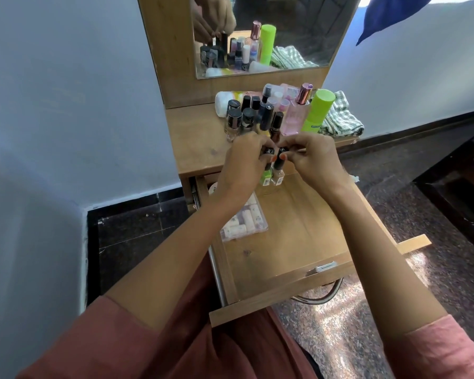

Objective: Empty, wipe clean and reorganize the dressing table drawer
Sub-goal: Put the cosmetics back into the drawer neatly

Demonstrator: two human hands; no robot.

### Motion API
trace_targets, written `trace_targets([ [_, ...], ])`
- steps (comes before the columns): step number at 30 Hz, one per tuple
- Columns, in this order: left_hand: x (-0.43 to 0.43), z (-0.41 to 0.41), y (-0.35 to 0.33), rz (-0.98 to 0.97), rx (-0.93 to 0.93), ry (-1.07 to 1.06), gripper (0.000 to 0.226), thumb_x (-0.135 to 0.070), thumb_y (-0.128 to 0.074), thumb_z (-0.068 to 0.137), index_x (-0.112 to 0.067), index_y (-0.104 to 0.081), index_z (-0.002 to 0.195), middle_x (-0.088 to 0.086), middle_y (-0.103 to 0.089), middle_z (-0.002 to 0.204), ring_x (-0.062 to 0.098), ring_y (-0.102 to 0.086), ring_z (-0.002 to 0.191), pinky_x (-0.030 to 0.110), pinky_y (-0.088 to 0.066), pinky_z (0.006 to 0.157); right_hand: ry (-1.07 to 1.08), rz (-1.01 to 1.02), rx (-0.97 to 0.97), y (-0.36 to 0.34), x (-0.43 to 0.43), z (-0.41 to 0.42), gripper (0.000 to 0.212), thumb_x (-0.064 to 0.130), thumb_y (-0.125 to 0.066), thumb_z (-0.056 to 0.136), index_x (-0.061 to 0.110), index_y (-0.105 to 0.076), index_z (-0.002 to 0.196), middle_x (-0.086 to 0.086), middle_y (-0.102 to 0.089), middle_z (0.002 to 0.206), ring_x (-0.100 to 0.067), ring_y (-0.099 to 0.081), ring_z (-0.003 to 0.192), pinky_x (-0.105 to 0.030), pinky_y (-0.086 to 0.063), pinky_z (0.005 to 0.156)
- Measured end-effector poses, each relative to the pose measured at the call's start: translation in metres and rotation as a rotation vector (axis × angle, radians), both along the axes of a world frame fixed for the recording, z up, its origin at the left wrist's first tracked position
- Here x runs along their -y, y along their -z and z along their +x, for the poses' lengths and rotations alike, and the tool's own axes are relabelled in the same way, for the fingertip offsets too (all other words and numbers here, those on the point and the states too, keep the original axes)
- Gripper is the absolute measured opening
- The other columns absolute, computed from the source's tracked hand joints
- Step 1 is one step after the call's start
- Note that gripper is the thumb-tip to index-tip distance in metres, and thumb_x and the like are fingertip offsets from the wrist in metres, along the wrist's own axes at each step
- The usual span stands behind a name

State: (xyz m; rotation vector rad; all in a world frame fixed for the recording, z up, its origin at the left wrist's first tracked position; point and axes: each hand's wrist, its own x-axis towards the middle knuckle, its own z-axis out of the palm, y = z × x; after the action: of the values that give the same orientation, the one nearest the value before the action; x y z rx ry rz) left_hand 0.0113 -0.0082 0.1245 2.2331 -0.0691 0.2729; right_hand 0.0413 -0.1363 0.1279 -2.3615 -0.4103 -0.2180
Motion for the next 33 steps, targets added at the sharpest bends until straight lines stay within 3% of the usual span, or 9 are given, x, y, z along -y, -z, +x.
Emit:
trace_targets([
  [5, 0.01, 0.007, 0.03, 0.075, -0.07, 0.054, 0.022, -0.005, -0.062, 0.083, -0.005, -0.066, 0.104, 0.016, -0.062, 0.104, 0.027, -0.059, 0.095, 0.034, -0.045, 0.082, 0.057, -0.026, -0.05, 0.026, 0.007, 0.004, 0.024, -0.011, -0.06, 0.075, -0.001, -0.071, 0.093, -0.017, -0.071, 0.092, -0.012, -0.056, 0.078, 0.004, -0.037, 0.066],
  [7, 0.012, 0.012, 0.043, 0.092, -0.084, 0.059, 0.021, -0.005, -0.061, 0.083, -0.004, -0.066, 0.103, 0.015, -0.062, 0.106, 0.028, -0.059, 0.097, 0.032, -0.043, 0.082, 0.092, -0.006, -0.099, 0.035, 0.008, 0.005, 0.023, -0.009, -0.058, 0.076, -0.001, -0.07, 0.094, -0.017, -0.071, 0.092, -0.009, -0.056, 0.077, -0.003, -0.043, 0.07],
  [11, 0.017, 0.019, 0.063, 0.159, -0.083, 0.048, 0.021, -0.005, -0.06, 0.084, -0.004, -0.065, 0.105, 0.014, -0.06, 0.104, 0.027, -0.058, 0.097, 0.026, -0.038, 0.074, 0.113, 0.021, -0.106, 0.052, 0.008, 0.01, 0.026, -0.013, -0.055, 0.076, -0.003, -0.07, 0.095, -0.02, -0.07, 0.095, -0.017, -0.061, 0.079, 0.005, -0.036, 0.065],
  [16, 0.025, 0.021, 0.073, 0.256, -0.033, 0.048, 0.024, -0.004, -0.051, 0.089, 0.0, -0.061, 0.11, 0.019, -0.057, 0.103, 0.034, -0.058, 0.097, 0.045, -0.048, 0.079, 0.131, 0.014, -0.111, 0.068, 0.005, 0.019, 0.031, -0.011, -0.052, 0.075, 0.0, -0.07, 0.098, -0.02, -0.068, 0.101, -0.03, -0.063, 0.094, -0.022, -0.043, 0.081],
  [22, 0.027, 0.022, 0.085, 0.342, 0.017, 0.01, 0.019, 0.0, -0.049, 0.089, 0.001, -0.06, 0.104, 0.018, -0.057, 0.101, 0.035, -0.058, 0.092, 0.041, -0.046, 0.07, 0.124, -0.015, -0.052, 0.074, 0.003, 0.016, 0.027, -0.009, -0.053, 0.077, -0.002, -0.069, 0.097, -0.019, -0.07, 0.099, -0.03, -0.064, 0.093, -0.016, -0.037, 0.071],
  [28, 0.028, 0.021, 0.087, 0.375, 0.053, -0.015, 0.011, 0.01, -0.055, 0.08, 0.004, -0.062, 0.087, 0.021, -0.06, 0.088, 0.038, -0.062, 0.076, 0.04, -0.05, 0.055, 0.105, -0.021, -0.047, 0.078, -0.002, 0.016, 0.029, -0.011, -0.051, 0.073, -0.002, -0.07, 0.093, -0.02, -0.07, 0.095, -0.032, -0.063, 0.088, -0.028, -0.043, 0.074],
  [33, 0.026, 0.019, 0.088, 0.395, 0.053, -0.032, 0.013, 0.01, -0.06, 0.076, 0.003, -0.064, 0.086, 0.021, -0.064, 0.081, 0.037, -0.065, 0.066, 0.036, -0.051, 0.047, 0.132, -0.01, -0.114, 0.079, -0.004, 0.018, 0.031, -0.008, -0.05, 0.076, 0.001, -0.069, 0.098, -0.02, -0.067, 0.1, -0.033, -0.062, 0.092, -0.039, -0.05, 0.081],
])
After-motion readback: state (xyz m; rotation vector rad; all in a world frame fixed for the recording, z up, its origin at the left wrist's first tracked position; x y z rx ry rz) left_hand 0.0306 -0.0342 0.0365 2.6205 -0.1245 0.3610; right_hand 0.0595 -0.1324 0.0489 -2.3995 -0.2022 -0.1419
